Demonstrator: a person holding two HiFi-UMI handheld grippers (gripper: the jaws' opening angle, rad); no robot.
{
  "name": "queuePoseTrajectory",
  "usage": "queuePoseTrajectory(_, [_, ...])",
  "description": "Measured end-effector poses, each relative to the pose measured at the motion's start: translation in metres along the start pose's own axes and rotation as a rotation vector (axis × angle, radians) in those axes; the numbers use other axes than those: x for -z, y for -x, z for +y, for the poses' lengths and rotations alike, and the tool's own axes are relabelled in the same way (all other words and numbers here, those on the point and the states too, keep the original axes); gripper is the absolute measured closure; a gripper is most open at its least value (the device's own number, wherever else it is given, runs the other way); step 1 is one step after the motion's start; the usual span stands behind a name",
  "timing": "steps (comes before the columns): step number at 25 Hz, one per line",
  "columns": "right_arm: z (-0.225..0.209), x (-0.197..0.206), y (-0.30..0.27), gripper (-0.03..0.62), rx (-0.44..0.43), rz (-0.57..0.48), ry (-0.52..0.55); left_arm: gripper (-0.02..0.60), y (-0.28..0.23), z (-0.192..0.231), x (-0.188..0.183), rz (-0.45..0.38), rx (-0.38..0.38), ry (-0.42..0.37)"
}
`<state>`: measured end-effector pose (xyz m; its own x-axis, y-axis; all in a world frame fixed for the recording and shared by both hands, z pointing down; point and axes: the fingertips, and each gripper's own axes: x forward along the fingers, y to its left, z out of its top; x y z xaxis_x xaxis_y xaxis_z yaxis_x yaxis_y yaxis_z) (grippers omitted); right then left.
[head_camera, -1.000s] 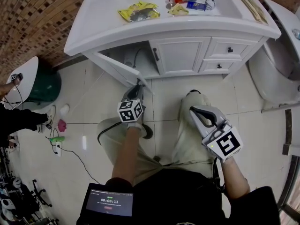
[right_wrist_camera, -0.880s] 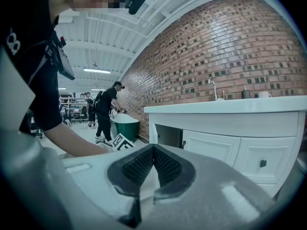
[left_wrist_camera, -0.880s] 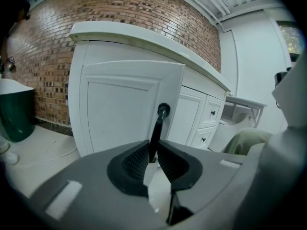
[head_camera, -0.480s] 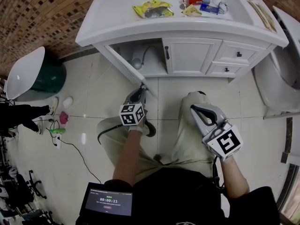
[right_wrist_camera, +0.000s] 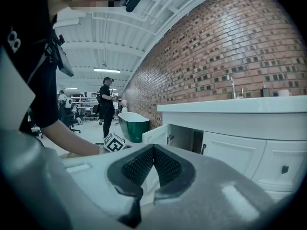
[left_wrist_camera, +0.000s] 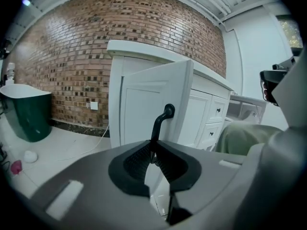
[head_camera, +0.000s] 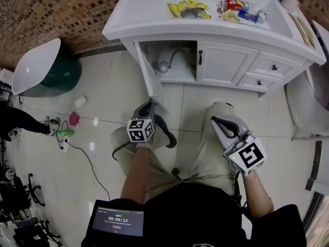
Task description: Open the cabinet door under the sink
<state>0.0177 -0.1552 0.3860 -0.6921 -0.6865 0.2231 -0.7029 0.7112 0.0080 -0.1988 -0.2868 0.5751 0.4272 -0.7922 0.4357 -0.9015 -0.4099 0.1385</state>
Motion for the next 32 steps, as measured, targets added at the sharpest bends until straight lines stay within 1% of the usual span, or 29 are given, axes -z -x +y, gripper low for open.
queuePoseTrajectory(4, [0.011,0.002,-0.013,0.603,-0.027,0.015,0.010,0.535,0.019,0.039,0.002,-0.039,-0.064,0.046])
queuePoseTrajectory(10, [0.022,0.002,-0.029,0.603,-0.054,0.027,0.013,0.539,0.042,0.108,-0.002,-0.079,-0.196,0.122])
queuePoseTrajectory(11, [0.024,0.003,-0.031,0.603,-0.056,0.031,0.011,0.543,0.047,0.117,-0.003,-0.084,-0.205,0.132])
queuePoseTrajectory(12, [0.024,0.004,-0.034,0.603,-0.056,0.036,0.011,0.566,0.052,0.123,-0.005,-0.092,-0.209,0.138])
queuePoseTrajectory(14, [0.025,0.006,-0.038,0.603,-0.051,0.049,0.016,0.566,0.062,0.128,-0.009,-0.114,-0.210,0.139])
queuePoseTrajectory(20, [0.038,0.002,-0.047,0.603,-0.083,0.046,0.038,0.566,0.086,0.114,-0.015,-0.163,-0.176,0.145])
queuePoseTrajectory(23, [0.040,0.001,-0.049,0.603,-0.088,0.041,0.037,0.566,0.097,0.094,-0.022,-0.163,-0.140,0.098])
queuePoseTrajectory(28, [0.050,-0.001,-0.051,0.603,-0.120,0.036,0.048,0.566,0.119,0.059,-0.042,-0.173,-0.082,0.011])
queuePoseTrajectory(32, [0.055,-0.006,-0.050,0.603,-0.128,0.026,0.057,0.566,0.134,0.032,-0.060,-0.208,-0.052,-0.023])
